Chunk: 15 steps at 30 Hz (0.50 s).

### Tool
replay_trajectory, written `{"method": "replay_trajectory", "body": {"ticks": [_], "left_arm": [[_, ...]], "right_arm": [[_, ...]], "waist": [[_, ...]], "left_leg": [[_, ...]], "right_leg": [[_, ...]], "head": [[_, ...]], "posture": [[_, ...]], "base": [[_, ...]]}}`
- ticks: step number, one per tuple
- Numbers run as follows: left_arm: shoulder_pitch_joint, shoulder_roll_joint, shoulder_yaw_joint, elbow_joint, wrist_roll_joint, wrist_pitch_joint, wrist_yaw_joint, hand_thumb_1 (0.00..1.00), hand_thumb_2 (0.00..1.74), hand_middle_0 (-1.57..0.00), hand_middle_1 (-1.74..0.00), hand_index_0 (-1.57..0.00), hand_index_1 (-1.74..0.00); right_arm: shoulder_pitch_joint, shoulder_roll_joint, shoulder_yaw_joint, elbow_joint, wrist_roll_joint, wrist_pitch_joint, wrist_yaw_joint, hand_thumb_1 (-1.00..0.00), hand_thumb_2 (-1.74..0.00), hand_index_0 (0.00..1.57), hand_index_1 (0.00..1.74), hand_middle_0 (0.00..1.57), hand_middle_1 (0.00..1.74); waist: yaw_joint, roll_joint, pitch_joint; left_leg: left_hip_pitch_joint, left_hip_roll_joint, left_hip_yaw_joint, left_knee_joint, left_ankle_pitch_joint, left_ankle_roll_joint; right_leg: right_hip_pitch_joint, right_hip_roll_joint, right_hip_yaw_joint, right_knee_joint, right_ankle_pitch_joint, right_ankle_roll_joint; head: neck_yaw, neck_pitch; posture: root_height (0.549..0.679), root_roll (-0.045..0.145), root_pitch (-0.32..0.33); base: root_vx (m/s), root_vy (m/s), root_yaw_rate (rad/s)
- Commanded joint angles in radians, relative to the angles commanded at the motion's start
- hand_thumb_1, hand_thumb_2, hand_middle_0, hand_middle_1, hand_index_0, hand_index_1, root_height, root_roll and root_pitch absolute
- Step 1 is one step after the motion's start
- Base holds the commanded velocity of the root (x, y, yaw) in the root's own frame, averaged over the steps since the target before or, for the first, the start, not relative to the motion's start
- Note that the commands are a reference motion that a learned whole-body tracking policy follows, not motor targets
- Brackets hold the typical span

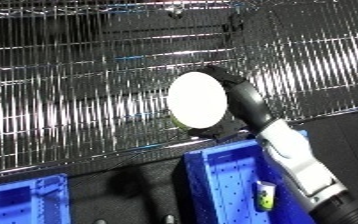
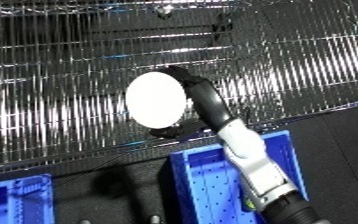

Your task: Pick up the object and place it into the box

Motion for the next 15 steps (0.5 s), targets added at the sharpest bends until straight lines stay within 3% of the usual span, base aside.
{"method": "replay_trajectory", "body": {"ticks": [2,9,15], "left_arm": [[0.001,-0.002,0.002,0.002,-0.001,-0.001,0.002,0.00,0.00,0.00,0.00,0.00,0.00],[0.017,-0.009,0.028,0.015,-0.004,-0.006,0.002,0.00,0.00,0.00,0.00,0.00,0.00],[0.033,-0.017,0.066,0.021,-0.004,-0.011,0.002,0.00,0.00,0.00,0.00,0.00,0.00]], "right_arm": [[0.003,-0.002,-0.001,-0.002,-0.002,0.000,-0.006,-0.85,-1.48,1.33,1.48,1.33,1.48],[0.053,-0.023,-0.040,-0.084,-0.021,-0.014,-0.070,-0.85,-1.48,1.33,1.48,1.33,1.48],[0.168,-0.047,-0.129,-0.239,-0.057,-0.026,-0.145,-0.85,-1.48,1.33,1.48,1.33,1.48]], "waist": [[-0.002,0.000,0.000],[-0.020,-0.007,0.000],[-0.050,-0.026,0.000]], "left_leg": [[0.006,0.000,0.001,-0.006,0.002,-0.0011],[0.025,0.006,0.005,-0.023,0.006,-0.0047],[0.038,0.015,0.011,-0.035,0.006,-0.0041]], "right_leg": [[0.005,0.0001,0.000,-0.005,0.001,0.0000],[0.020,0.0041,0.007,-0.020,0.003,0.0013],[0.028,0.0149,0.017,-0.034,0.007,0.0050]], "head": [[-0.005,0.003],[-0.041,0.015],[-0.099,0.024]], "posture": [[0.625,0.086,0.130],[0.627,0.086,0.125],[0.629,0.084,0.127]], "base": [[-0.016,0.010,-0.015],[-0.018,0.010,-0.048],[-0.026,0.008,-0.116]]}}
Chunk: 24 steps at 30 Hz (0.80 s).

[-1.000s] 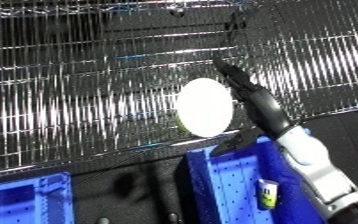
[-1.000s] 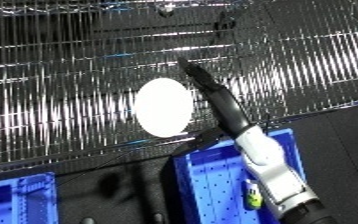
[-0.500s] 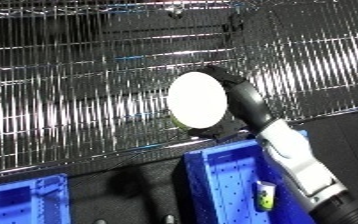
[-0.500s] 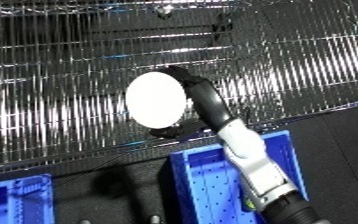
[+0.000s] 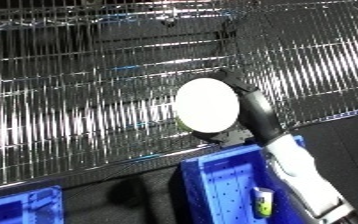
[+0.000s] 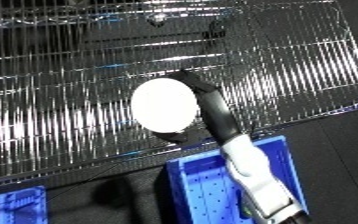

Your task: Pick up the object and place it into the box

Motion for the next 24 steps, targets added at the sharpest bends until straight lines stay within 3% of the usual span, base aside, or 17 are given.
{"method": "replay_trajectory", "body": {"ticks": [7,14,17,24], "left_arm": [[0.031,-0.016,0.065,-0.006,-0.008,-0.018,0.009,0.00,0.00,0.00,0.00,0.00,0.00],[0.043,-0.032,0.106,0.009,-0.011,-0.027,0.021,0.00,0.00,0.00,0.00,0.00,0.00],[0.041,-0.041,0.114,0.021,-0.012,-0.036,0.029,0.00,0.00,0.00,0.00,0.00,0.00],[0.037,-0.053,0.102,0.058,-0.018,-0.062,0.016,0.00,0.00,0.00,0.00,0.00,0.00]], "right_arm": [[0.272,-0.021,-0.186,-0.241,-0.082,-0.031,-0.138,-0.85,-1.48,1.33,1.48,1.33,1.48],[0.468,0.008,-0.302,-0.279,-0.061,-0.076,-0.223,-0.85,-1.48,1.33,1.48,1.33,1.48],[0.548,0.032,-0.337,-0.247,-0.018,-0.090,-0.223,-0.85,-1.48,1.33,1.48,1.33,1.48],[0.641,0.042,-0.382,-0.060,0.099,-0.166,-0.157,-0.50,-0.87,0.79,0.87,0.79,0.87]], "waist": [[-0.065,-0.033,0.000],[-0.114,-0.052,0.000],[-0.135,-0.059,0.000],[-0.164,-0.047,0.000]], "left_leg": [[0.026,0.016,0.016,-0.019,-0.002,0.0033],[0.066,0.025,0.030,-0.038,-0.008,0.0017],[0.089,0.029,0.037,-0.049,-0.011,0.0003],[0.142,0.026,0.048,-0.073,-0.011,-0.0031]], "right_leg": [[0.018,0.0242,0.025,-0.034,0.015,0.0086],[0.052,0.0413,0.043,-0.067,0.023,0.0155],[0.071,0.0465,0.051,-0.085,0.028,0.0193],[0.114,0.0500,0.065,-0.123,0.039,0.0241]], "head": [[-0.063,-0.001],[-0.065,-0.058],[-0.034,-0.100],[0.100,-0.167]], "posture": [[0.633,0.078,0.127],[0.637,0.076,0.116],[0.640,0.076,0.107],[0.644,0.081,0.086]], "base": [[-0.042,0.000,-0.155],[-0.036,-0.002,-0.174],[-0.034,-0.004,-0.167],[-0.018,0.017,-0.110]]}}
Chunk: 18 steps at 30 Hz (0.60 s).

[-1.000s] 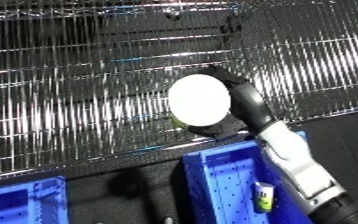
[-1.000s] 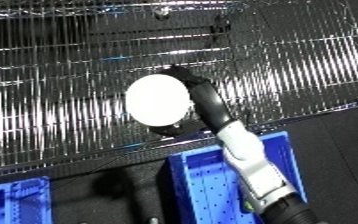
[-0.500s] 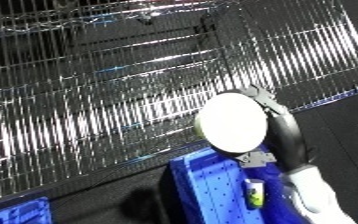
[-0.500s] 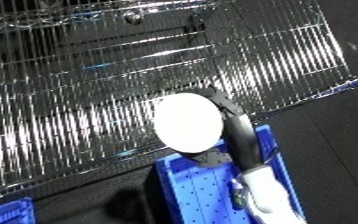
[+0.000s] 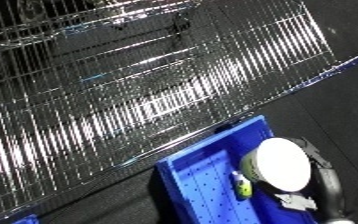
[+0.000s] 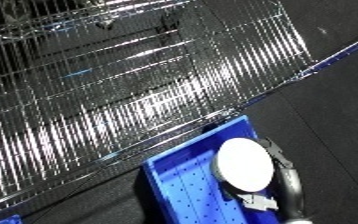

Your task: Pick up the object and place it into the box

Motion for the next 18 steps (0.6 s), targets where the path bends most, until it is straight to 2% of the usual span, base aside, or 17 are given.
{"method": "replay_trajectory", "body": {"ticks": [2,3,4,6,7,8,10,15,18], "left_arm": [[-0.004,-0.002,-0.008,0.010,-0.006,-0.007,-0.006,0.00,0.00,0.00,0.00,0.00,0.00],[-0.008,-0.006,-0.017,0.019,-0.008,-0.012,-0.012,0.00,0.00,0.00,0.00,0.00,0.00],[-0.008,-0.006,-0.017,0.019,-0.008,-0.012,-0.012,0.00,0.00,0.00,0.00,0.00,0.00],[-0.011,-0.009,-0.029,0.026,-0.012,-0.016,-0.015,0.00,0.00,0.00,0.00,0.00,0.00],[-0.016,-0.010,-0.040,0.033,-0.017,-0.017,-0.020,0.00,0.00,0.00,0.00,0.00,0.00],[-0.016,-0.010,-0.040,0.033,-0.017,-0.017,-0.020,0.00,0.00,0.00,0.00,0.00,0.00],[-0.024,-0.008,-0.053,0.041,-0.025,-0.015,-0.029,0.00,0.00,0.00,0.00,0.00,0.00],[-0.034,-0.005,-0.064,0.055,-0.035,-0.010,-0.039,0.00,0.00,0.00,0.00,0.00,0.00],[-0.040,-0.003,-0.072,0.066,-0.040,-0.007,-0.045,0.00,0.00,0.00,0.00,0.00,0.00]], "right_arm": [[0.007,-0.002,-0.005,0.072,0.032,-0.016,0.016,-0.40,-0.70,0.63,0.70,0.63,0.70],[0.006,-0.007,-0.006,0.141,0.053,-0.024,0.030,-0.30,-0.52,0.47,0.52,0.47,0.52],[0.006,-0.007,-0.006,0.141,0.053,-0.024,0.030,-0.30,-0.52,0.47,0.52,0.47,0.52],[-0.001,-0.013,-0.005,0.205,0.068,-0.027,0.045,-0.20,-0.35,0.31,0.35,0.31,0.35],[-0.010,-0.016,-0.005,0.261,0.079,-0.027,0.059,-0.10,-0.17,0.16,0.17,0.16,0.17],[-0.010,-0.016,-0.005,0.261,0.079,-0.027,0.059,-0.10,-0.17,0.16,0.17,0.16,0.17],[-0.025,-0.020,-0.004,0.334,0.090,-0.029,0.077,0.00,0.00,0.00,0.00,0.00,0.00],[-0.040,-0.020,0.001,0.404,0.100,-0.024,0.093,0.00,0.00,0.00,0.00,0.00,0.00],[-0.048,-0.012,-0.001,0.461,0.125,-0.004,0.122,0.00,0.00,0.00,0.00,0.00,0.00]], "waist": [[-0.004,0.008,0.000],[-0.007,0.016,0.000],[-0.007,0.016,0.000],[-0.008,0.024,0.000],[-0.008,0.033,0.000],[-0.008,0.033,0.000],[-0.007,0.043,0.000],[-0.005,0.052,0.000],[-0.002,0.055,0.000]], "left_leg": [[0.013,-0.003,0.002,-0.008,0.003,-0.0012],[0.025,-0.006,0.004,-0.015,0.006,-0.0027],[0.025,-0.006,0.004,-0.015,0.006,-0.0027],[0.035,-0.008,0.005,-0.021,0.008,-0.0040],[0.042,-0.012,0.007,-0.027,0.009,-0.0046],[0.042,-0.012,0.007,-0.027,0.009,-0.0046],[0.049,-0.016,0.009,-0.036,0.009,-0.0046],[0.054,-0.020,0.008,-0.046,0.014,-0.0059],[0.058,-0.023,0.005,-0.053,0.018,-0.0065]], "right_leg": [[0.010,-0.0006,0.003,-0.009,0.002,-0.0001],[0.020,-0.0023,0.006,-0.018,0.004,-0.0009],[0.020,-0.0023,0.006,-0.018,0.004,-0.0009],[0.027,-0.0042,0.007,-0.023,0.004,-0.0017],[0.031,-0.0057,0.009,-0.027,0.005,-0.0022],[0.031,-0.0057,0.009,-0.027,0.005,-0.0022],[0.034,-0.0069,0.010,-0.034,0.007,-0.0017],[0.035,-0.0050,0.011,-0.039,0.009,-0.0015],[0.040,-0.0027,0.009,-0.042,0.009,-0.0018]], "head": [[0.038,-0.011],[0.072,-0.021],[0.072,-0.021],[0.097,-0.027],[0.116,-0.033],[0.116,-0.033],[0.137,-0.040],[0.153,-0.049],[0.156,-0.065]], "posture": [[0.645,0.083,0.080],[0.646,0.086,0.075],[0.646,0.086,0.075],[0.647,0.088,0.070],[0.647,0.091,0.067],[0.647,0.091,0.067],[0.648,0.093,0.066],[0.648,0.095,0.065],[0.648,0.096,0.062]], "base": [[-0.013,0.029,-0.070],[-0.004,0.027,-0.043],[-0.004,0.027,-0.043],[0.000,0.027,-0.026],[-0.004,0.019,0.002],[-0.004,0.019,0.002],[-0.014,0.013,0.013],[-0.021,0.004,0.021],[-0.013,-0.009,0.031]]}}
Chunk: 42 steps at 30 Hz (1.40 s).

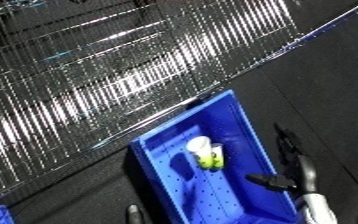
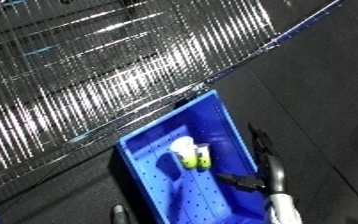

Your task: Pick up the object and place it into the box

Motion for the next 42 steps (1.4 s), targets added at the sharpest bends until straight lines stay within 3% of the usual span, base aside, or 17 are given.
{"method": "replay_trajectory", "body": {"ticks": [4,7,14,18,21,25,30,31,33,37,42], "left_arm": [[-0.005,0.001,-0.006,0.004,-0.002,0.001,-0.002,0.00,0.00,0.00,0.00,0.00,0.00],[-0.012,0.005,-0.013,0.005,0.001,0.004,-0.004,0.00,0.00,0.00,0.00,0.00,0.00],[-0.023,0.018,-0.014,-0.001,0.013,0.022,0.001,0.00,0.00,0.00,0.00,0.00,0.00],[-0.037,0.031,-0.012,-0.002,0.022,0.037,0.003,0.00,0.00,0.00,0.00,0.00,0.00],[-0.051,0.047,-0.009,0.006,0.029,0.044,-0.002,0.00,0.00,0.00,0.00,0.00,0.00],[-0.081,0.072,-0.004,0.021,0.054,0.058,-0.008,0.00,0.00,0.00,0.00,0.00,0.00],[-0.128,0.085,-0.011,0.032,0.076,0.083,-0.003,0.00,0.00,0.00,0.00,0.00,0.00],[-0.128,0.085,-0.011,0.032,0.076,0.083,-0.003,0.00,0.00,0.00,0.00,0.00,0.00],[-0.154,0.090,-0.018,0.041,0.099,0.093,-0.009,0.00,0.00,0.00,0.00,0.00,0.00],[-0.168,0.096,-0.028,0.058,0.127,0.092,-0.026,0.00,0.00,0.00,0.00,0.00,0.00],[-0.166,0.101,-0.022,0.081,0.138,0.078,-0.049,0.00,0.00,0.00,0.00,0.00,0.00]], "right_arm": [[-0.006,0.009,-0.001,0.035,0.026,0.022,0.037,0.00,0.00,0.00,0.00,0.00,0.00],[-0.015,0.024,0.009,0.067,0.047,0.039,0.106,0.00,0.00,0.00,0.00,0.00,0.00],[-0.033,0.049,0.055,0.067,0.018,0.062,0.188,0.00,0.00,0.00,0.00,0.00,0.00],[-0.050,0.067,0.091,0.062,0.007,0.104,0.234,0.00,0.00,0.00,0.00,0.00,0.00],[-0.068,0.082,0.122,0.073,-0.007,0.144,0.274,0.00,0.00,0.00,0.00,0.00,0.00],[-0.088,0.117,0.173,0.101,-0.041,0.210,0.333,0.00,0.00,0.00,0.00,0.00,0.00],[-0.108,0.143,0.209,0.124,-0.058,0.253,0.330,0.00,0.00,0.00,0.00,0.00,0.00],[-0.108,0.143,0.209,0.124,-0.058,0.253,0.330,0.00,0.00,0.00,0.00,0.00,0.00],[-0.108,0.152,0.215,0.110,-0.046,0.274,0.300,0.00,0.00,0.00,0.00,0.00,0.00],[-0.078,0.171,0.217,0.086,-0.041,0.281,0.264,0.00,0.00,0.00,0.00,0.00,0.00],[-0.076,0.193,0.236,0.098,-0.053,0.278,0.253,0.00,0.00,0.00,0.00,0.00,0.00]], "waist": [[0.004,0.000,0.000],[0.014,-0.002,0.000],[0.030,-0.014,0.000],[0.041,-0.027,0.000],[0.053,-0.039,-0.001],[0.077,-0.063,-0.008],[0.100,-0.074,-0.017],[0.100,-0.074,-0.017],[0.112,-0.078,-0.019],[0.128,-0.082,-0.020],[0.142,-0.086,-0.017]], "left_leg": [[0.002,-0.001,-0.003,-0.004,0.002,-0.0008],[0.004,-0.003,-0.008,-0.008,0.009,-0.0026],[0.006,-0.005,-0.017,-0.002,0.010,-0.0034],[0.008,-0.005,-0.024,0.001,0.010,-0.0030],[0.009,-0.004,-0.030,0.004,0.013,-0.0031],[0.005,0.000,-0.044,0.011,0.021,-0.0051],[0.004,0.006,-0.061,-0.010,0.040,-0.0058],[0.004,0.006,-0.061,-0.010,0.040,-0.0058],[-0.002,0.000,-0.074,-0.016,0.050,-0.0076],[-0.016,-0.014,-0.091,0.011,0.043,-0.0035],[-0.034,-0.016,-0.091,0.048,0.032,0.0015]], "right_leg": [[0.003,0.0016,-0.003,0.000,-0.001,-0.0007],[0.008,0.0033,-0.008,0.001,-0.001,-0.0012],[0.019,0.0059,-0.017,0.010,-0.007,-0.0032],[0.028,0.0084,-0.022,0.013,-0.010,-0.0044],[0.036,0.0106,-0.027,0.014,-0.014,-0.0059],[0.053,0.0109,-0.040,0.009,-0.018,-0.0058],[0.061,0.0063,-0.055,0.017,-0.027,-0.0031],[0.061,0.0063,-0.055,0.017,-0.027,-0.0031],[0.064,0.0013,-0.063,0.015,-0.026,0.0007],[0.064,-0.0083,-0.074,0.018,-0.021,0.0075],[0.057,-0.0193,-0.084,0.043,-0.032,0.0087]], "head": [[-0.002,-0.009],[-0.020,-0.020],[-0.088,-0.055],[-0.166,-0.088],[-0.284,-0.152],[-0.481,-0.181],[-0.760,-0.198],[-0.760,-0.198],[-0.964,-0.232],[-1.084,-0.222],[-1.208,-0.180]], "posture": [[0.648,0.096,0.060],[0.648,0.096,0.056],[0.648,0.096,0.046],[0.648,0.094,0.041],[0.649,0.092,0.038],[0.649,0.088,0.032],[0.649,0.082,0.032],[0.649,0.082,0.032],[0.649,0.081,0.033],[0.649,0.080,0.025],[0.646,0.077,0.019]], "base": [[-0.007,-0.010,0.042],[-0.004,-0.018,0.069],[-0.001,-0.024,0.081],[0.000,-0.032,0.078],[-0.007,-0.059,0.124],[0.017,-0.067,0.139],[0.022,-0.038,0.184],[0.019,-0.031,0.239],[0.012,-0.051,0.320],[0.039,-0.057,0.287],[0.018,0.002,0.090]]}}
